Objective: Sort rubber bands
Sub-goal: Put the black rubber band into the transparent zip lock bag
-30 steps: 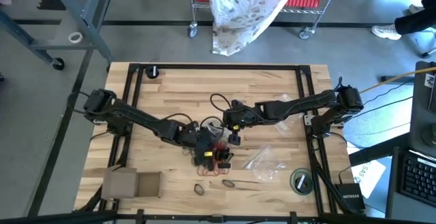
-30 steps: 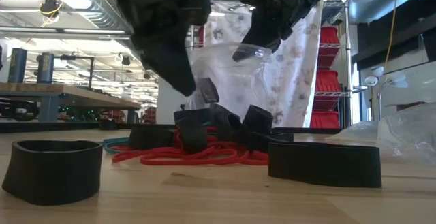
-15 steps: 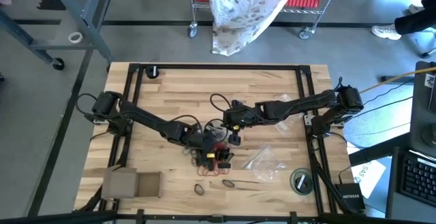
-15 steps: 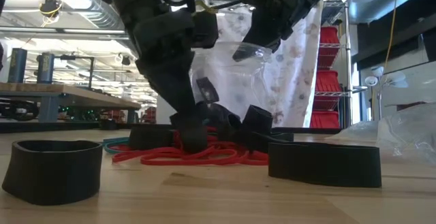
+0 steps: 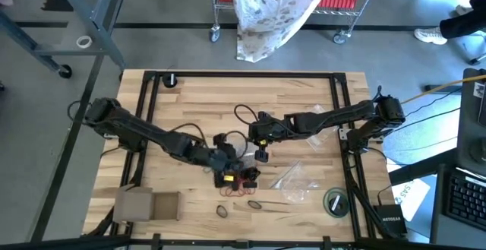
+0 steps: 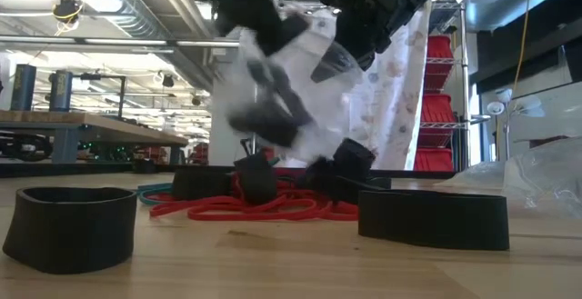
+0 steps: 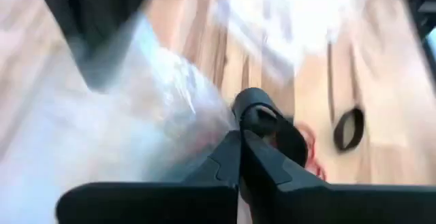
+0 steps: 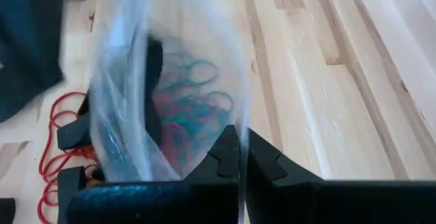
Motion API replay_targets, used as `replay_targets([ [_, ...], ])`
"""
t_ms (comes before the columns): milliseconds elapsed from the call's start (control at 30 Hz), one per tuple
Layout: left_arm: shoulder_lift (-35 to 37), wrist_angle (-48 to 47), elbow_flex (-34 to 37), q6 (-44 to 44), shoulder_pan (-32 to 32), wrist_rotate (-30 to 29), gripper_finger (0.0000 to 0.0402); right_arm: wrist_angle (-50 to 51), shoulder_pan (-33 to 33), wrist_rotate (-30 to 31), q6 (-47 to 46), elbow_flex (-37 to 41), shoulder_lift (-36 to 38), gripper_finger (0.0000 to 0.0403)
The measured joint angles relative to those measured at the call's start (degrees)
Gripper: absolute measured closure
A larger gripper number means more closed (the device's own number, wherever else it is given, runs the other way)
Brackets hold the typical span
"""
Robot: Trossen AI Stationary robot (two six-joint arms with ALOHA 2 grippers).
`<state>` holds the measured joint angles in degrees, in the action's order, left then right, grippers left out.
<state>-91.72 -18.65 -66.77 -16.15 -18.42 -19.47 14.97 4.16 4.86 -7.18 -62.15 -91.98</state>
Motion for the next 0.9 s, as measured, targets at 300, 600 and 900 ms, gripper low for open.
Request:
replay_targets([
  [300, 4.0, 2.0, 0.0, 5.8, 0.6, -7.2, 0.0399, 0.1, 0.0, 0.0, 0.0, 0.0, 0.0, 0.0402],
  [600, 4.4, 9.1, 0.0, 8.8, 3.6, -17.3, 0.0399, -0.1, 0.0, 0.0, 0.0, 0.0, 0.0, 0.0402],
  [900, -1.6, 5.9, 0.0, 4.3, 3.8, -12.0, 0.0399, 0.1, 0.0, 0.0, -0.3, 0.0, 0.0, 0.0402],
])
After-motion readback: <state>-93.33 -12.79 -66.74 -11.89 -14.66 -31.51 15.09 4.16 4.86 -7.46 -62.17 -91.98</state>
